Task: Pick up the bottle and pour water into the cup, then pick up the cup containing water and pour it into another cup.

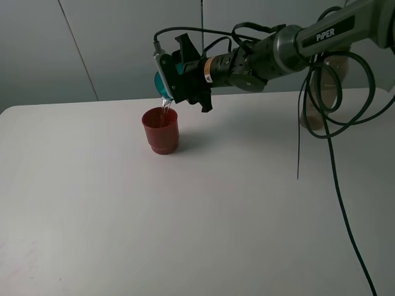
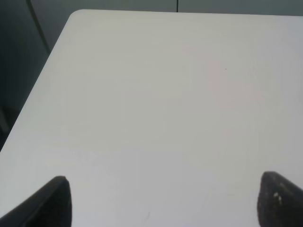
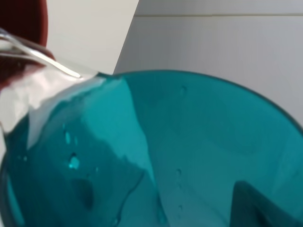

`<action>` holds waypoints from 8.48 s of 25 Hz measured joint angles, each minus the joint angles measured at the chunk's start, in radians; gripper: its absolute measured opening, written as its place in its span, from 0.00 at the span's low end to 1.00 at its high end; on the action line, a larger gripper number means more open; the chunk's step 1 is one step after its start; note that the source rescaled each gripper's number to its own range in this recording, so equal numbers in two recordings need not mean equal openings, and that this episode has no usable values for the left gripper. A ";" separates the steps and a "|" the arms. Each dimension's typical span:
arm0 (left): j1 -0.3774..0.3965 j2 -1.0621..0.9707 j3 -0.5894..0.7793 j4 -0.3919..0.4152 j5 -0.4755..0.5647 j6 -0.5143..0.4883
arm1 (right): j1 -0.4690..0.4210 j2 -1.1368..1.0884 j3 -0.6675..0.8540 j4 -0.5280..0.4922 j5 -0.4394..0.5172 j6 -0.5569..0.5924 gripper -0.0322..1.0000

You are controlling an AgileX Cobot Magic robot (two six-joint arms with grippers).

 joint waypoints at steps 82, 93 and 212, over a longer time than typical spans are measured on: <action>0.000 0.000 0.000 0.000 0.000 0.000 | -0.045 -0.020 0.026 0.163 -0.145 0.883 0.10; 0.000 0.000 0.000 0.000 0.000 0.000 | -0.127 -0.196 0.346 0.351 -0.200 1.029 0.10; 0.000 0.000 0.000 0.000 0.000 0.000 | -0.215 -1.104 0.930 0.767 0.424 1.019 0.99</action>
